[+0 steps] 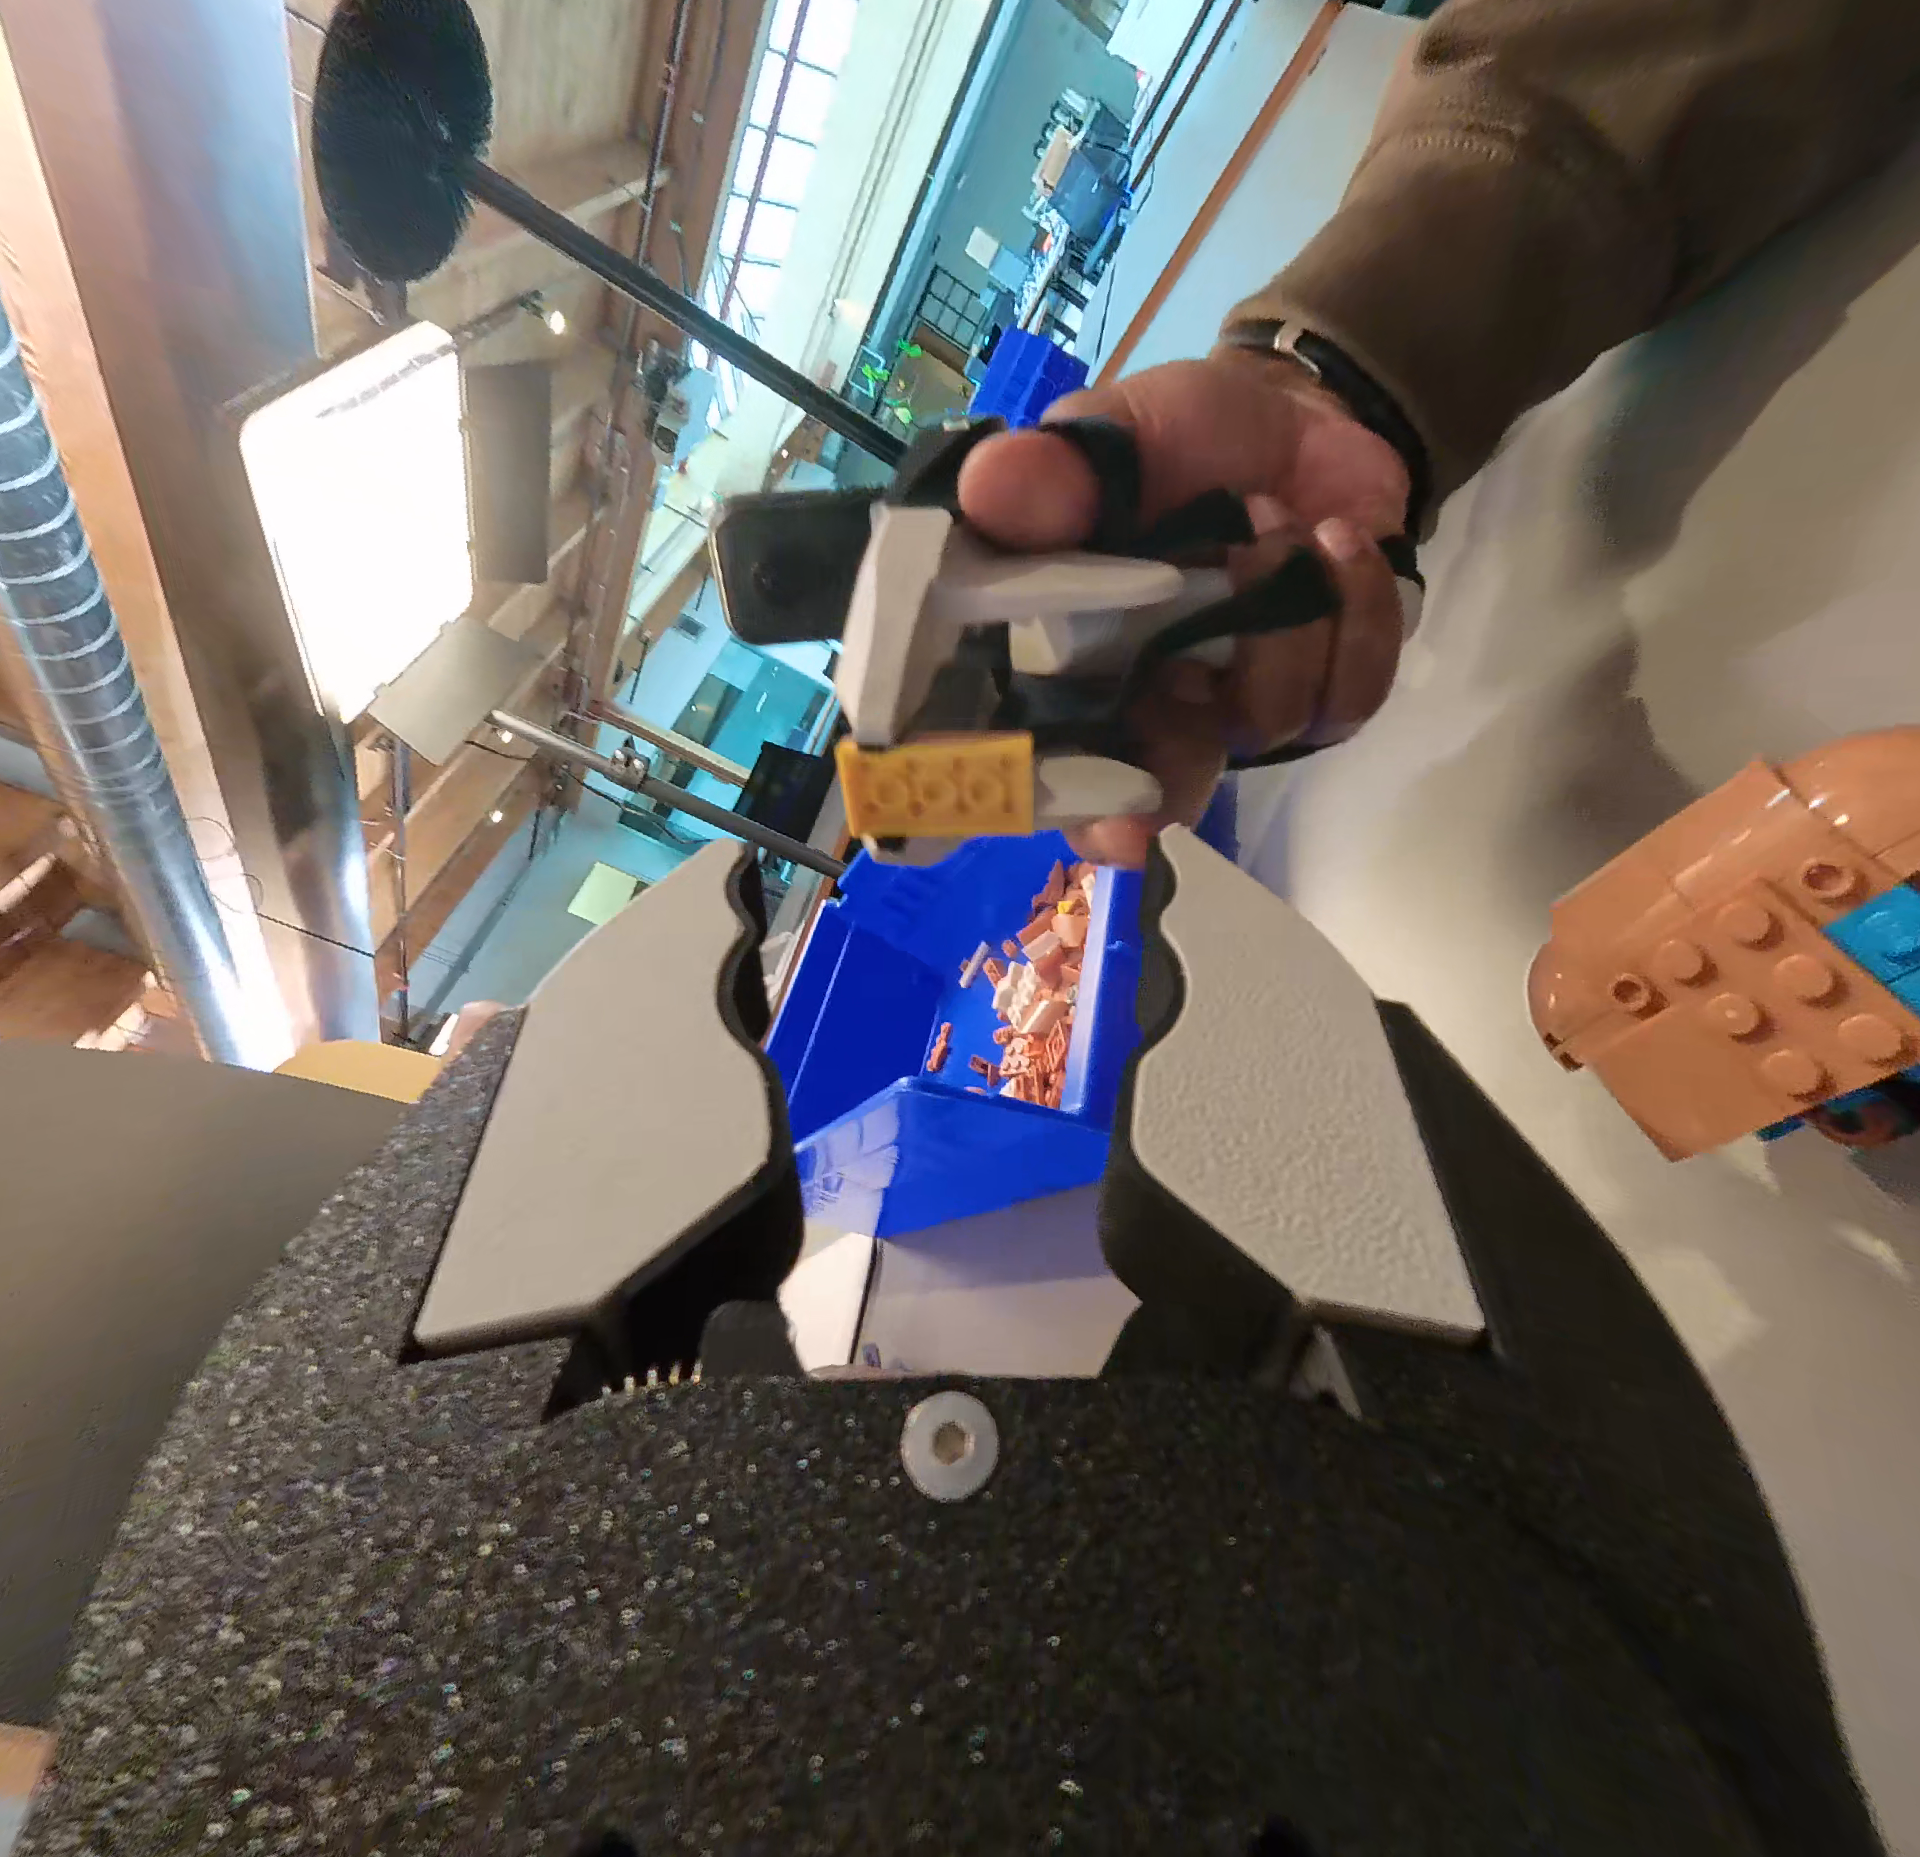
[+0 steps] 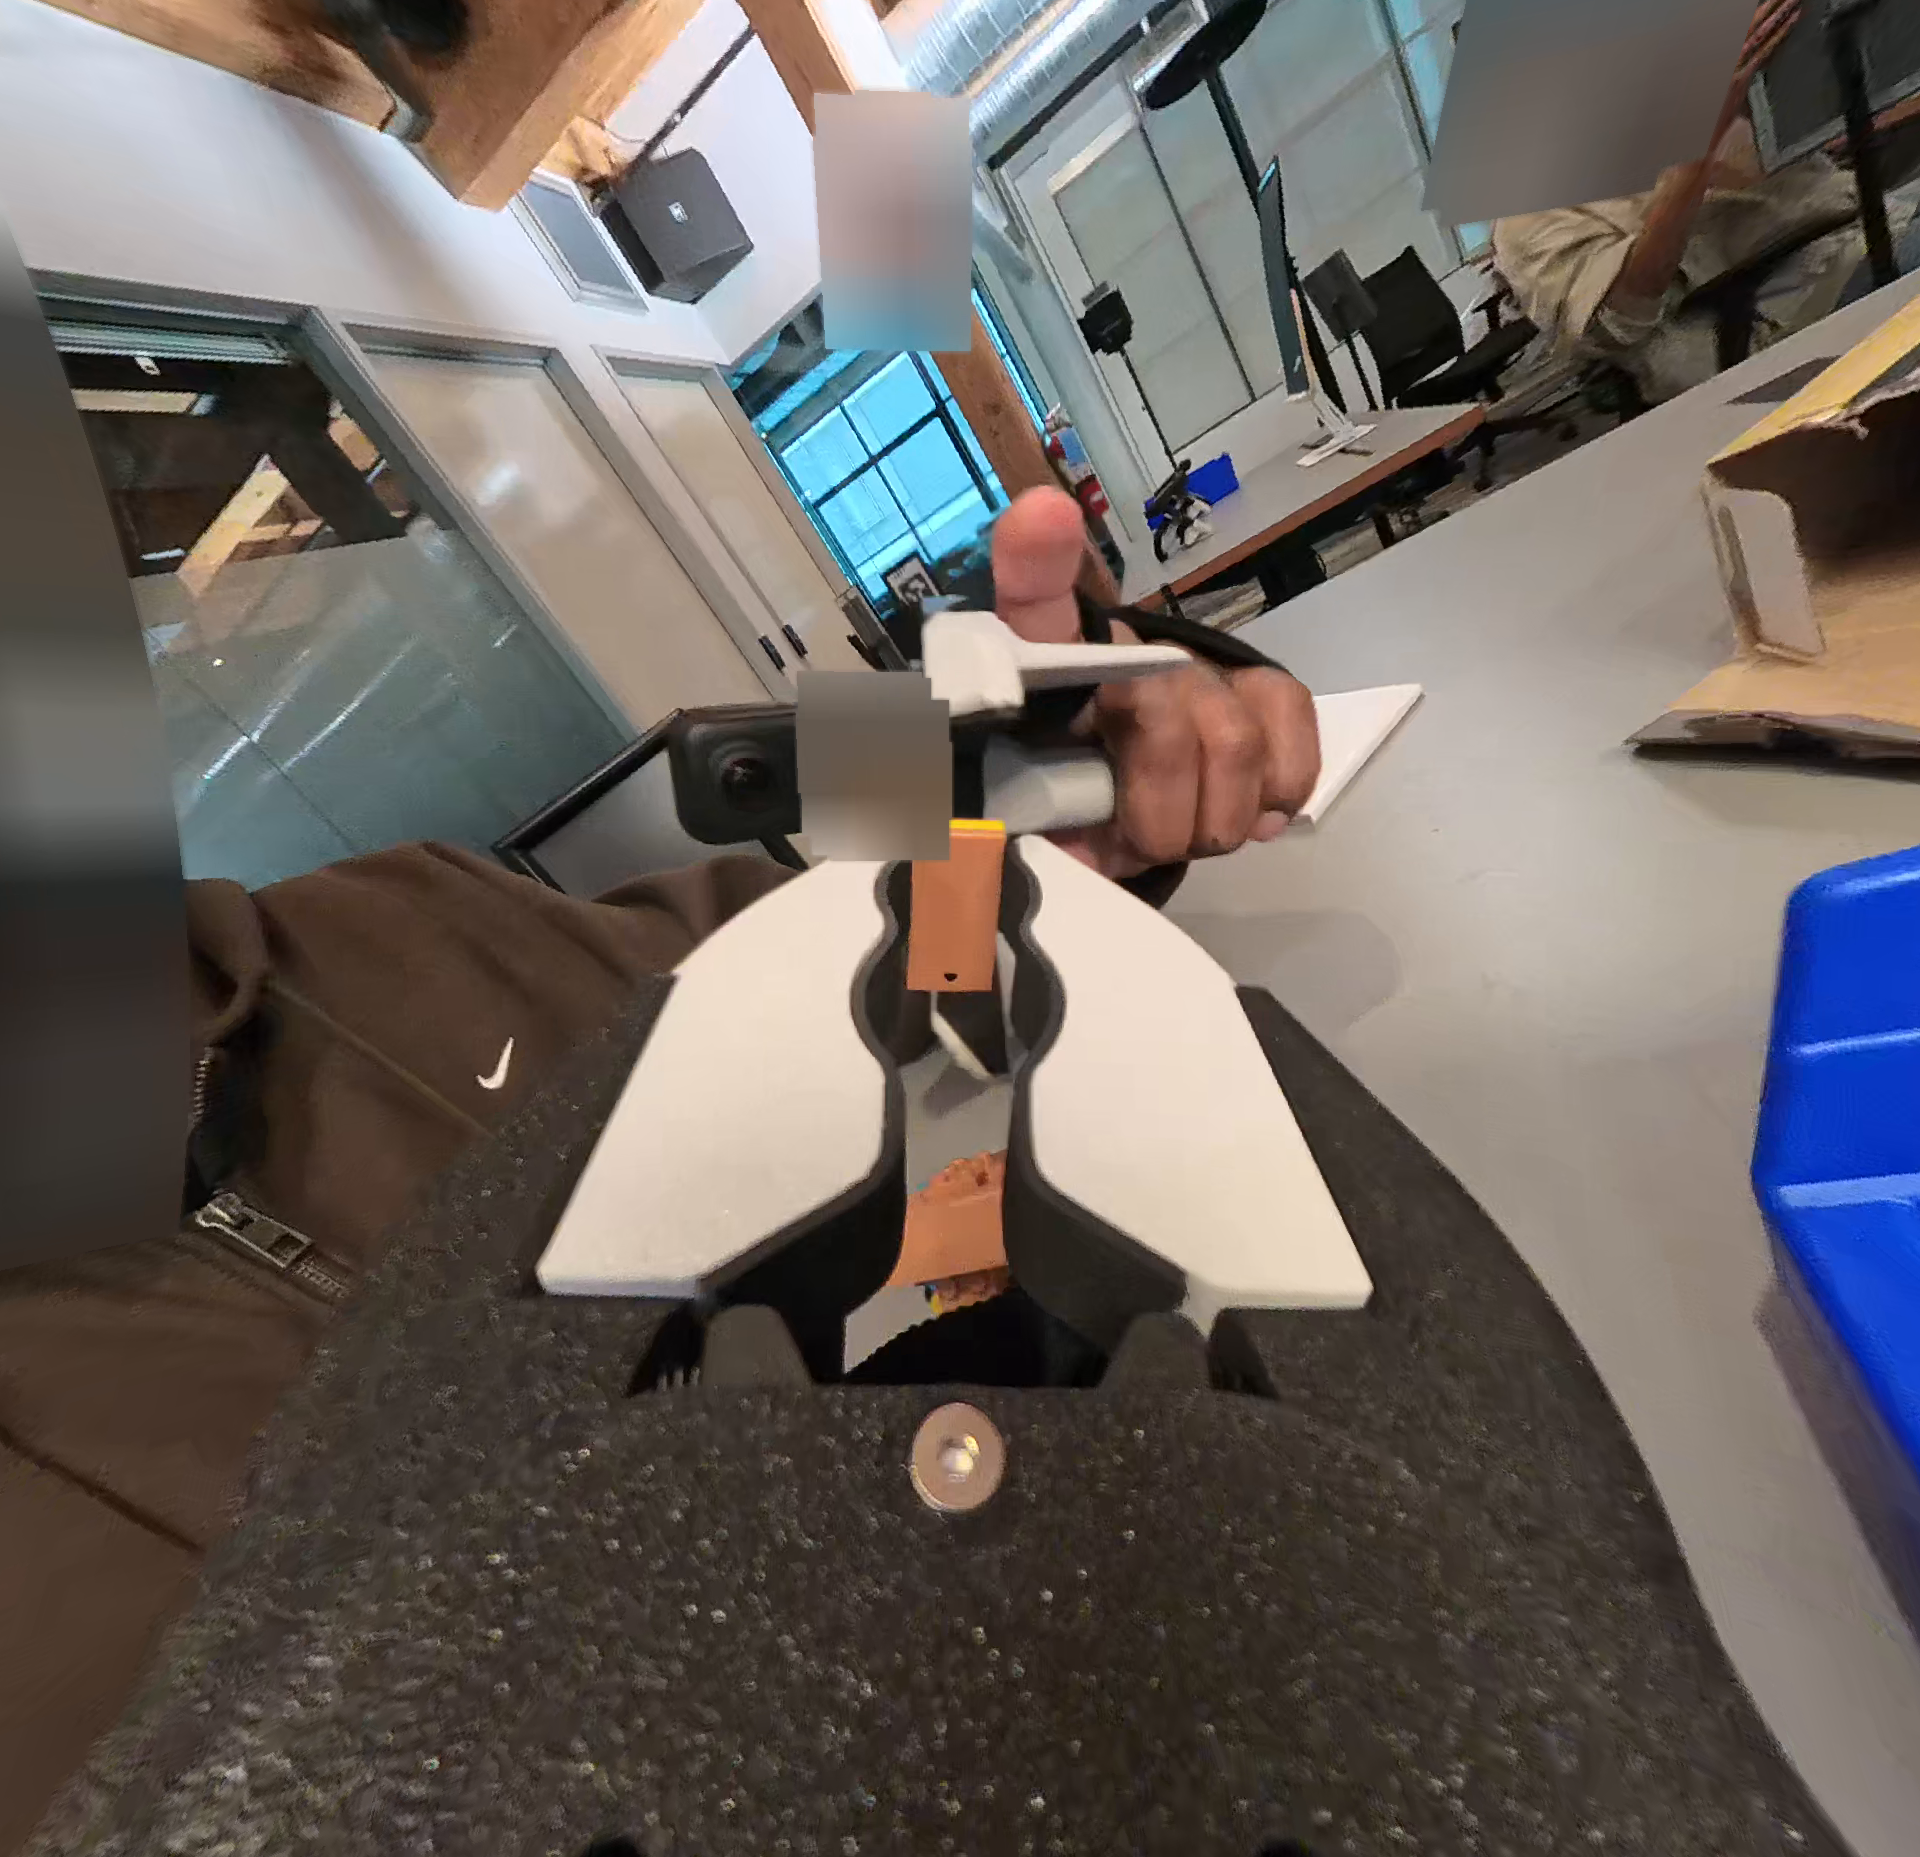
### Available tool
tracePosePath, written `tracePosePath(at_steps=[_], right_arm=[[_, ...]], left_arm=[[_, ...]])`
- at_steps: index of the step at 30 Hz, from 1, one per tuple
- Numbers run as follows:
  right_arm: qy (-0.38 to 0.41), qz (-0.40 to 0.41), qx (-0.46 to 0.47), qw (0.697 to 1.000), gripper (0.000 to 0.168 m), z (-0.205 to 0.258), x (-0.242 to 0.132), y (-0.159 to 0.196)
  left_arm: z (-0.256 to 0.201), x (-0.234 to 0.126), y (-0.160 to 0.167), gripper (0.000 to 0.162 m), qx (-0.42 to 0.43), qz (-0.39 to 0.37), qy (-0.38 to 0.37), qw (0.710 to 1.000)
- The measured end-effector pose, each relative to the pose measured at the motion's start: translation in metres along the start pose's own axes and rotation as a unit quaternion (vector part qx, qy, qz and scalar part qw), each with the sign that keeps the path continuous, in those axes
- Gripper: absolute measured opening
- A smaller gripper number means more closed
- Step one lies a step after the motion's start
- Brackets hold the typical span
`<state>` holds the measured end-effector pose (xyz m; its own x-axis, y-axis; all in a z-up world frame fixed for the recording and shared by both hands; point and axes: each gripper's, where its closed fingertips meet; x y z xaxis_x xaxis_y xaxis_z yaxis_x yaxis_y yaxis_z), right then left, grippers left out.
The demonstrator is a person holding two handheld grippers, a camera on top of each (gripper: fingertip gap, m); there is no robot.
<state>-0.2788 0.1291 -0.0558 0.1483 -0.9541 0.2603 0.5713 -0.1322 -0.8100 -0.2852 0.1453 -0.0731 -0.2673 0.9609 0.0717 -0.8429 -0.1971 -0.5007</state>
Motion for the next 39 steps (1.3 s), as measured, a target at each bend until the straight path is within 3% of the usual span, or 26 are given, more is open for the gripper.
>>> tracePosePath(at_steps=[12, 39], right_arm=[[-0.001, 0.023, 0.007, 1.0, 0.015, -0.0037, 0.0009, 0.0101], [0.042, 0.046, -0.056, 0.996, 0.015, -0.0076, -0.0001, 0.0091]], left_arm=[[-0.007, 0.0023, -0.0091, 0.034, 0.011, -0.019, 0.011, 1.0], [-0.0038, -0.0007, -0.0061, 0.033, -0.022, -0.012, 0.019, 0.999]])
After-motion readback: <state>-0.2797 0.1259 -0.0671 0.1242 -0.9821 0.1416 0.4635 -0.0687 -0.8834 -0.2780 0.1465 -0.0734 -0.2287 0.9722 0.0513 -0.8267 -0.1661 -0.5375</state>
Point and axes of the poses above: each gripper's, where its closed fingertips meet, x out along the fingers, y out of its underside, z = x × y across the jaws, and after that the axes turned 7 degrees about -z, right-handed
